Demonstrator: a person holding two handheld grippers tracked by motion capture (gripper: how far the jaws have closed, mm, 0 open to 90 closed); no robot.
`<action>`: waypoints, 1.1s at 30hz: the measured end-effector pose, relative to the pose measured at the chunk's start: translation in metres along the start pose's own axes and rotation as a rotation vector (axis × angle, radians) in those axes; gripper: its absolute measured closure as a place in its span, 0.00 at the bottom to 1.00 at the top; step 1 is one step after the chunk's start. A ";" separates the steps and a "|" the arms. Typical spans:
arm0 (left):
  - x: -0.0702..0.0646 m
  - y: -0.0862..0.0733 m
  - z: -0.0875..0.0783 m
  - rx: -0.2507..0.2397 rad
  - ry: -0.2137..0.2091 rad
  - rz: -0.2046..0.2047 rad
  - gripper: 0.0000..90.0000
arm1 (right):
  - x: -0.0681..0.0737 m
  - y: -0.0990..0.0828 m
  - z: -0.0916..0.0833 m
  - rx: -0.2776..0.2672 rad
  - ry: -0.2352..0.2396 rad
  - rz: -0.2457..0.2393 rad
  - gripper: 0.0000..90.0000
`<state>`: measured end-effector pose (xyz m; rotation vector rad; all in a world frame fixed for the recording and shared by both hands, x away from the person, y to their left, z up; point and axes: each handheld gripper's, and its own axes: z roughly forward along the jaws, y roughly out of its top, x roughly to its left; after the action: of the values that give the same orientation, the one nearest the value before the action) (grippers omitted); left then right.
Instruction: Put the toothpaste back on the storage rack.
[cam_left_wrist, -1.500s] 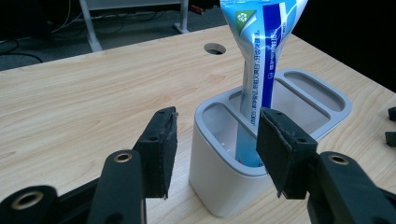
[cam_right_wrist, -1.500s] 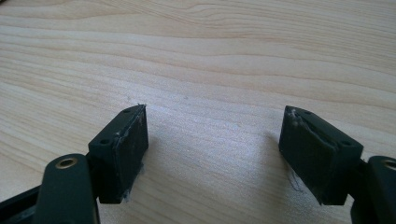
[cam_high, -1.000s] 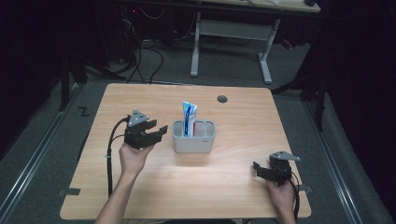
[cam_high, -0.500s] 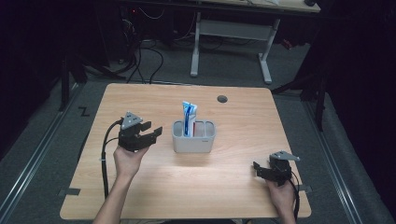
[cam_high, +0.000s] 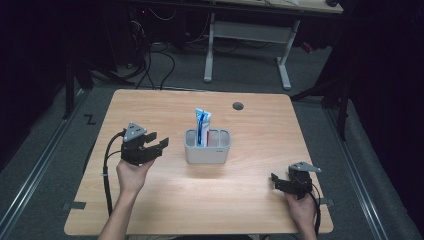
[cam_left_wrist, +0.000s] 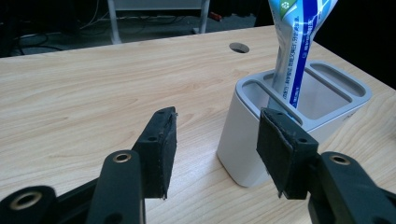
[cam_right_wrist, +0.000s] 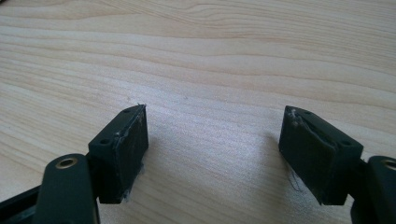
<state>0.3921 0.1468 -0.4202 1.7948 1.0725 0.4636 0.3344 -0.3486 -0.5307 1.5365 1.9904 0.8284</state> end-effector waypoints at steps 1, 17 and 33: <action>0.000 -0.001 -0.001 0.002 0.002 0.002 0.53 | 0.000 0.000 0.000 0.000 0.000 0.000 0.27; 0.006 -0.012 -0.014 -0.006 0.019 -0.012 0.54 | 0.000 0.000 0.000 0.002 -0.001 -0.002 0.27; 0.009 -0.022 -0.021 -0.011 0.024 -0.025 0.54 | 0.000 0.000 0.000 0.002 -0.001 0.000 0.27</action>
<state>0.3718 0.1688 -0.4305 1.7682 1.1057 0.4765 0.3343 -0.3486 -0.5305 1.5376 1.9915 0.8249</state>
